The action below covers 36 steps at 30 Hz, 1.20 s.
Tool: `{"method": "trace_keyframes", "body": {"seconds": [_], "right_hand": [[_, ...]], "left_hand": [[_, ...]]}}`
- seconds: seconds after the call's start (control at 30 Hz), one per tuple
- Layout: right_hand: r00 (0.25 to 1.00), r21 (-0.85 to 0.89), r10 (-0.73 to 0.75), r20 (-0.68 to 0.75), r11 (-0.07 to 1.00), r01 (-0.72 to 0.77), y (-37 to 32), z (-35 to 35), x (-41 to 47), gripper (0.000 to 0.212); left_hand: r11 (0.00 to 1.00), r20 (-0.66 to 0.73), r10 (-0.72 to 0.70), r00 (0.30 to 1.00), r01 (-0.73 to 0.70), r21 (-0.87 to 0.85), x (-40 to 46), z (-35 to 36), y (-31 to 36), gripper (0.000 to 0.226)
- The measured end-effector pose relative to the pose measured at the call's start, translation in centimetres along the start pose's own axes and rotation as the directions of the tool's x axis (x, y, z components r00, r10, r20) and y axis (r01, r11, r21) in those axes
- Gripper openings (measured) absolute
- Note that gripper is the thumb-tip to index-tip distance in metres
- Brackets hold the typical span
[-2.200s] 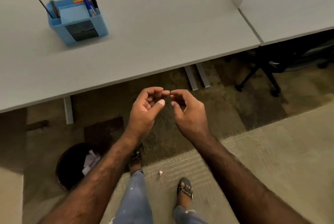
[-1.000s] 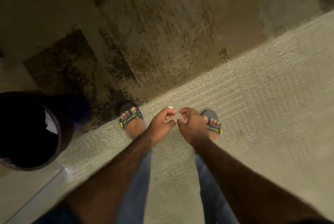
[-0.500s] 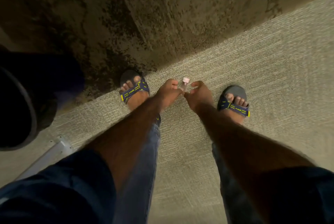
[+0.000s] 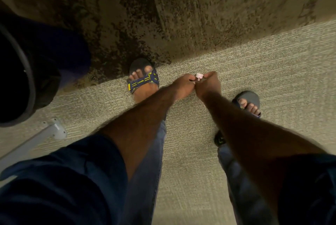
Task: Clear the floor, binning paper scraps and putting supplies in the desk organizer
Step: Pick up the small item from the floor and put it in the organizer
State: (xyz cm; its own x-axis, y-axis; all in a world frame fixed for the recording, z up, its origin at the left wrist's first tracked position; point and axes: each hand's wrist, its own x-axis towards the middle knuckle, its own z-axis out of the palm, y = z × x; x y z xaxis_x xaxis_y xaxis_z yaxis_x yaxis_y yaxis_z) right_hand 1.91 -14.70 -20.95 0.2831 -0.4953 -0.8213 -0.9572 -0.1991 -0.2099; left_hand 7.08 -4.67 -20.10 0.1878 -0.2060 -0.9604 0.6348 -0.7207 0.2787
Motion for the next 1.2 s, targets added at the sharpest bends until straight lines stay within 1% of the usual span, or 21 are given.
{"method": "trace_keyframes", "body": {"seconds": [0.07, 0.13, 0.23, 0.3, 0.4, 0.47, 0.57, 0.67, 0.77, 0.93, 1.07, 1.2], "right_hand": [[1.000, -0.039, -0.030, -0.003, 0.999, 0.030, -0.3, -0.4, -0.2, 0.031], [0.998, -0.065, -0.063, 0.001, 0.996, 0.063, -0.8, -1.1, -0.9, 0.033], [0.984, -0.073, -0.177, -0.004, 0.982, 0.176, -1.4, -3.0, -2.5, 0.031], [0.968, -0.062, -0.252, 0.000, 0.966, 0.251, -2.1, -5.0, -4.1, 0.031], [0.933, -0.018, -0.359, 0.030, 0.933, 0.360, -3.9, -8.6, -7.5, 0.038], [0.915, 0.049, -0.399, 0.054, 0.916, 0.397, -5.3, -11.4, -10.2, 0.040], [0.872, 0.111, -0.486, 0.059, 0.871, 0.478, -8.1, -15.9, -14.8, 0.040], [0.823, 0.173, -0.567, 0.034, 0.814, 0.554, -11.7, -20.1, -20.3, 0.038], [0.767, 0.241, -0.641, 0.025, 0.749, 0.618, -16.0, -24.3, -25.8, 0.035], [0.669, 0.242, -0.743, 0.009, 0.651, 0.720, -24.1, -31.1, -34.6, 0.039], [0.571, 0.242, -0.818, -0.070, 0.542, 0.805, -30.9, -35.5, -41.9, 0.039], [0.490, 0.222, -0.862, -0.133, 0.456, 0.862, -36.3, -38.8, -49.2, 0.042]], "left_hand": [[1.000, -0.002, 0.000, 1.000, 0.000, -0.027, -0.5, 0.0, 0.4, 0.027], [0.997, -0.011, 0.014, 1.000, -0.015, -0.077, -1.1, 0.0, 0.8, 0.027], [0.972, -0.049, 0.052, 0.997, -0.062, -0.227, -2.9, -0.2, 1.5, 0.033], [0.942, -0.045, 0.071, 0.996, -0.082, -0.324, -4.9, -0.5, 2.1, 0.036], [0.898, -0.062, 0.115, 0.991, -0.131, -0.419, -9.2, -1.2, 3.6, 0.031], [0.875, -0.094, 0.160, 0.983, -0.185, -0.447, -12.9, -1.7, 5.2, 0.029], [0.822, -0.139, 0.207, 0.968, -0.249, -0.512, -19.1, -2.7, 8.3, 0.029], [0.762, -0.189, 0.240, 0.952, -0.305, -0.571, -25.8, -4.3, 11.3, 0.030], [0.724, -0.238, 0.306, 0.922, -0.388, -0.570, -32.3, -6.3, 14.3, 0.029], [0.653, -0.317, 0.422, 0.849, -0.527, -0.544, -43.4, -11.1, 19.7, 0.027], [0.619, -0.367, 0.518, 0.773, -0.635, -0.462, -52.5, -15.9, 24.3, 0.020], [0.576, -0.426, 0.590, 0.685, -0.728, -0.372, -61.5, -20.2, 27.9, 0.022]]}}
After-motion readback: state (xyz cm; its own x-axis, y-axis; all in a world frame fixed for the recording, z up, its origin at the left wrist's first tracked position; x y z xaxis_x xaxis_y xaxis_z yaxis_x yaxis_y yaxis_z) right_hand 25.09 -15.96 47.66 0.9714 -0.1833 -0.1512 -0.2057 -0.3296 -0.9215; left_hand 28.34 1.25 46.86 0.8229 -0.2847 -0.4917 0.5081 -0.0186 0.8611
